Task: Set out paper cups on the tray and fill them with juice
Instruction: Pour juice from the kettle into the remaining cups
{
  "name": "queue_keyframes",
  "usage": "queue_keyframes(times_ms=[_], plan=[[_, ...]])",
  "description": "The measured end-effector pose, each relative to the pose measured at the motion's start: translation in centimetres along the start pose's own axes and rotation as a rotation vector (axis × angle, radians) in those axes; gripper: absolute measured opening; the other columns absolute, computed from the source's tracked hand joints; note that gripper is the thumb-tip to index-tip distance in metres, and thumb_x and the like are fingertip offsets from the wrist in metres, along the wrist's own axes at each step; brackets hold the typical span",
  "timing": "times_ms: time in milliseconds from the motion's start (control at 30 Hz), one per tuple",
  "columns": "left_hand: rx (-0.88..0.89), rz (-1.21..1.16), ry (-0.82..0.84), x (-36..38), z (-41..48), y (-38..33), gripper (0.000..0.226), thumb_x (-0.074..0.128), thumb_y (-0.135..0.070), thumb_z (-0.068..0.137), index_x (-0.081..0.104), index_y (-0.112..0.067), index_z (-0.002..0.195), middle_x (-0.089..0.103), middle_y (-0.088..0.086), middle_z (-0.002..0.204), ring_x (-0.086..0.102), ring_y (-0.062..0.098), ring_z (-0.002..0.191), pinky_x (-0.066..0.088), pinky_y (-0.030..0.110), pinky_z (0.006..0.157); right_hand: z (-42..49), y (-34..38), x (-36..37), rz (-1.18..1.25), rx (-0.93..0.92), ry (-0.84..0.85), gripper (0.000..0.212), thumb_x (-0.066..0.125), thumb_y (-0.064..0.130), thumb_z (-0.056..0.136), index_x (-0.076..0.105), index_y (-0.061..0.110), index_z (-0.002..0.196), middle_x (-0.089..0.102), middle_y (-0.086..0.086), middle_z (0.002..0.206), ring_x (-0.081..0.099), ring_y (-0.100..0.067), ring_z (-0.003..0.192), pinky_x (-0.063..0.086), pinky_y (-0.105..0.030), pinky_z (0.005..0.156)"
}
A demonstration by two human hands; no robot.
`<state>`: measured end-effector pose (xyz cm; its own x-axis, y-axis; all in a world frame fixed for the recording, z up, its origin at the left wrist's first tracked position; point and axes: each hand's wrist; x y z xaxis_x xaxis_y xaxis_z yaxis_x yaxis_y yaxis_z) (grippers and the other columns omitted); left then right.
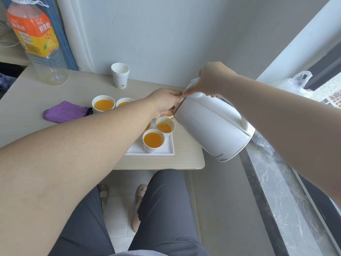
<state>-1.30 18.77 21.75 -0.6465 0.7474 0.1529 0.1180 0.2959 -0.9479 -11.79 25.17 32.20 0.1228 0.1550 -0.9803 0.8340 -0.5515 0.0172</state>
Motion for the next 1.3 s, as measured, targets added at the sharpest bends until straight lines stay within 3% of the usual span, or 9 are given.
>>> queue_keyframes(times_ms=[167,367,800,1067,1300], plan=[[0.000,0.015,-0.008,-0.1,0.1,0.0,0.027,0.055,-0.008,0.094,0.062,-0.014,0.120,0.065,0.002,0.098,0.061,0.022,0.094,0.051,0.034,0.090,0.1,0.1,0.0,-0.009,-0.006,0.001,0.044,0.072,0.054,0.069,0.060,0.011,0.071,0.059,-0.002,0.057,0.057,-0.020,0.057,0.041,-0.024,0.055],[-0.005,0.017,-0.015,-0.3,0.3,0.0,0.029,0.055,-0.009,0.094,0.061,-0.012,0.123,0.064,0.005,0.103,0.062,0.022,0.092,0.051,0.033,0.088,0.1,0.4,-0.2,-0.011,-0.007,0.001,0.043,0.072,0.052,0.069,0.057,0.012,0.066,0.058,-0.002,0.056,0.055,-0.019,0.053,0.042,-0.024,0.056],[-0.013,0.007,-0.034,-0.7,0.5,0.1,0.031,0.058,-0.011,0.093,0.061,-0.012,0.124,0.065,0.003,0.101,0.062,0.021,0.095,0.051,0.035,0.091,0.1,0.8,-0.5,-0.012,-0.013,0.010,0.043,0.073,0.053,0.069,0.063,0.011,0.074,0.061,-0.004,0.062,0.058,-0.021,0.058,0.043,-0.024,0.058],[-0.009,-0.002,-0.041,-0.7,0.5,0.1,0.030,0.059,-0.011,0.093,0.062,-0.013,0.122,0.064,0.006,0.109,0.060,0.026,0.109,0.047,0.041,0.100,0.2,0.9,-0.7,-0.021,-0.018,0.010,0.044,0.073,0.052,0.069,0.062,0.010,0.075,0.062,-0.005,0.064,0.057,-0.021,0.057,0.045,-0.024,0.062],[0.011,-0.029,-0.027,-0.7,0.1,-0.3,0.027,0.056,-0.008,0.094,0.061,-0.012,0.120,0.065,0.002,0.096,0.061,0.023,0.095,0.050,0.035,0.091,0.2,1.1,-0.8,-0.022,-0.027,0.009,0.045,0.074,0.052,0.068,0.063,0.009,0.077,0.063,-0.006,0.067,0.058,-0.023,0.060,0.046,-0.026,0.064]])
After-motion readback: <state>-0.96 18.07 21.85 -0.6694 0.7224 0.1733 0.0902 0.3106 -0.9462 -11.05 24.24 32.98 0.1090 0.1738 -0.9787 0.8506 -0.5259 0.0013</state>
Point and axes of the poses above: each hand's wrist, its own z-axis towards the middle knuckle, its own x-axis out of the palm, y = z × x
